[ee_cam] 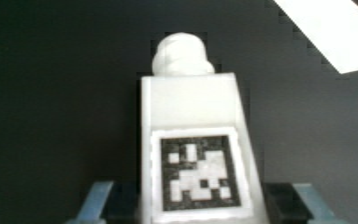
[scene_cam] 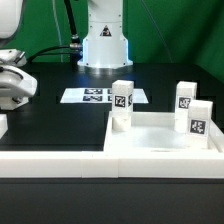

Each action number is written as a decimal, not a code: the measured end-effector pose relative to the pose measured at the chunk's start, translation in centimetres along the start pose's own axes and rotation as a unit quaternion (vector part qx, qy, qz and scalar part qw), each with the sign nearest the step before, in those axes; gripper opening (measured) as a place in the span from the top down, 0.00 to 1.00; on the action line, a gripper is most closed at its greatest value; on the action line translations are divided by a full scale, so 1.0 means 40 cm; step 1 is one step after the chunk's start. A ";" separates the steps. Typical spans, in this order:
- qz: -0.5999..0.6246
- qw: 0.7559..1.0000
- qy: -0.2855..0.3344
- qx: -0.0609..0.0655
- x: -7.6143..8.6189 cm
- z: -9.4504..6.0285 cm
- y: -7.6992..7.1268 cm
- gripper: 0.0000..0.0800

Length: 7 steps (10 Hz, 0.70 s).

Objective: Assemble square table

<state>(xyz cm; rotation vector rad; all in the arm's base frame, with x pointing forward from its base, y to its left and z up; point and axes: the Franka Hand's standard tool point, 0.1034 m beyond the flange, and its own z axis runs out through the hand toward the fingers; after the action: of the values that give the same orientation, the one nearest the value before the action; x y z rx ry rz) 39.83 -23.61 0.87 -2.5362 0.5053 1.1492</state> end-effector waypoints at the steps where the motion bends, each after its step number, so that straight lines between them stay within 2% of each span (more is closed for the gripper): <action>1: 0.000 1.000 0.000 0.000 0.000 0.000 0.000 0.64; 4: 0.000 1.000 0.000 0.000 0.000 0.000 0.000 0.64; 5: 0.004 1.000 0.001 0.000 0.000 -0.012 -0.023 0.64; 7: 0.016 1.000 0.020 -0.012 -0.021 -0.083 -0.180 0.64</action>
Offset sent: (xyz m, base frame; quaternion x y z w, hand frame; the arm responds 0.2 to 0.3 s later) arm 0.0000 0.0000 0.0000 0.0000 0.0000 0.0000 1.0000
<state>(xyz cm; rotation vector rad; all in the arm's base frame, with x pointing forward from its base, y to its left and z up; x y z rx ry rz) 44.64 -18.44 4.58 -2.5846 0.5465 1.1248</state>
